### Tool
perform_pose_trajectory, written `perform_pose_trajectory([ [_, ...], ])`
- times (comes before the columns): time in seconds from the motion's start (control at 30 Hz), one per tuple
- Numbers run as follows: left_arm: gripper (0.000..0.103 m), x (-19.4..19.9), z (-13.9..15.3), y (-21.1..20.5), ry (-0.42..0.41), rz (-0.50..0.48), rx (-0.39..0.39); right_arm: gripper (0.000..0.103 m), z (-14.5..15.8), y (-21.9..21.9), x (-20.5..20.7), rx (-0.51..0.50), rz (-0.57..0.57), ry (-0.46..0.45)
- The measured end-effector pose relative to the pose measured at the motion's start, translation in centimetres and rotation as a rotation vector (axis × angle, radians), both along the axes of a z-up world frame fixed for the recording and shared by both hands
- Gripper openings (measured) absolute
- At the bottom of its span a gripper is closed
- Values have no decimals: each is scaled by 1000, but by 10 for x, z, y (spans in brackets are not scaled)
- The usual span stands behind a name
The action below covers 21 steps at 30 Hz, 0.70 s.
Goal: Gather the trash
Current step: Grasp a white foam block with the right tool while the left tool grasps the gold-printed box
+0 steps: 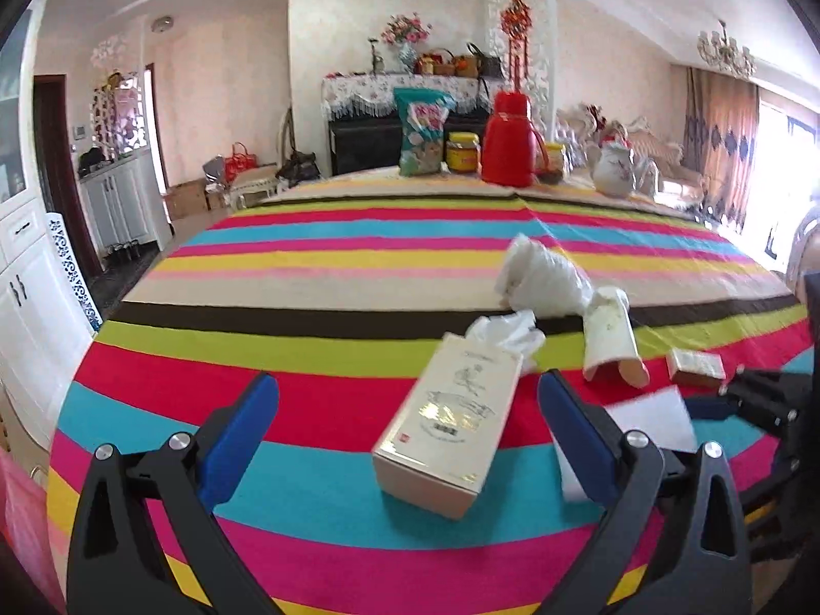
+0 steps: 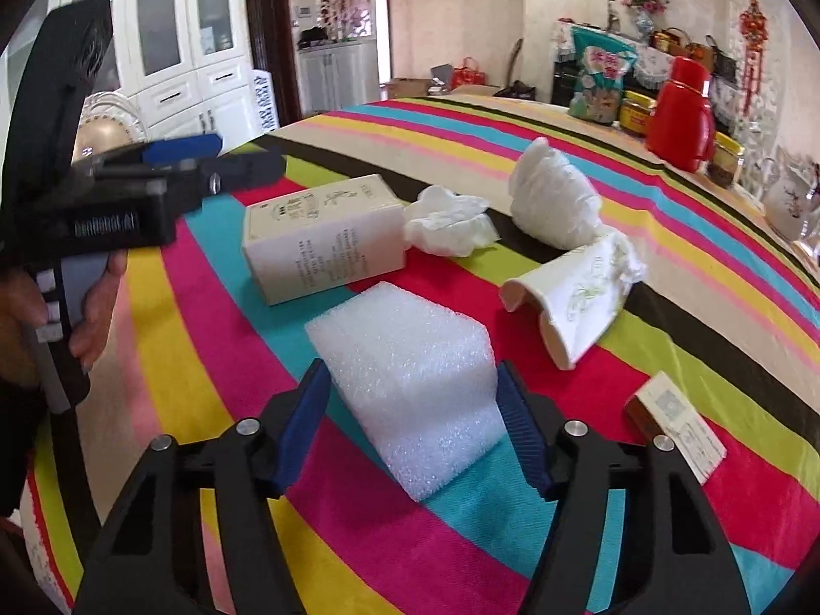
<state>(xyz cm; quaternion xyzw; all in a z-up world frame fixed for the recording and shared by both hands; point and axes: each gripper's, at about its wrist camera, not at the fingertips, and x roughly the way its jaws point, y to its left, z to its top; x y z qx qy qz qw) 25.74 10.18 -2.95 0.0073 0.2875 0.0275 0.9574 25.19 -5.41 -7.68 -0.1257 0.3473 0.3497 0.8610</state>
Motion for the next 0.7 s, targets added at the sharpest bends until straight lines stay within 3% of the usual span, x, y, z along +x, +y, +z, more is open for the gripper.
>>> perform_pose_trajectory([
  [0.2,98,3,-12,-17,39,-51,49,60,4,-15,4,6,-101,-38],
  [0.33,98,11,-23,-22,90,-49,80,60,4,-30,14,32,-166,-14],
  [0.5,83,24,-36,-19,171,-58,69,60,5,-39,17,64,-184,4],
  [0.63,58,23,-38,-17,179,-80,41,60,7,-39,15,72,-182,-4],
  [0.7,56,21,-37,-17,173,-91,32,60,7,-39,14,74,-181,-5],
])
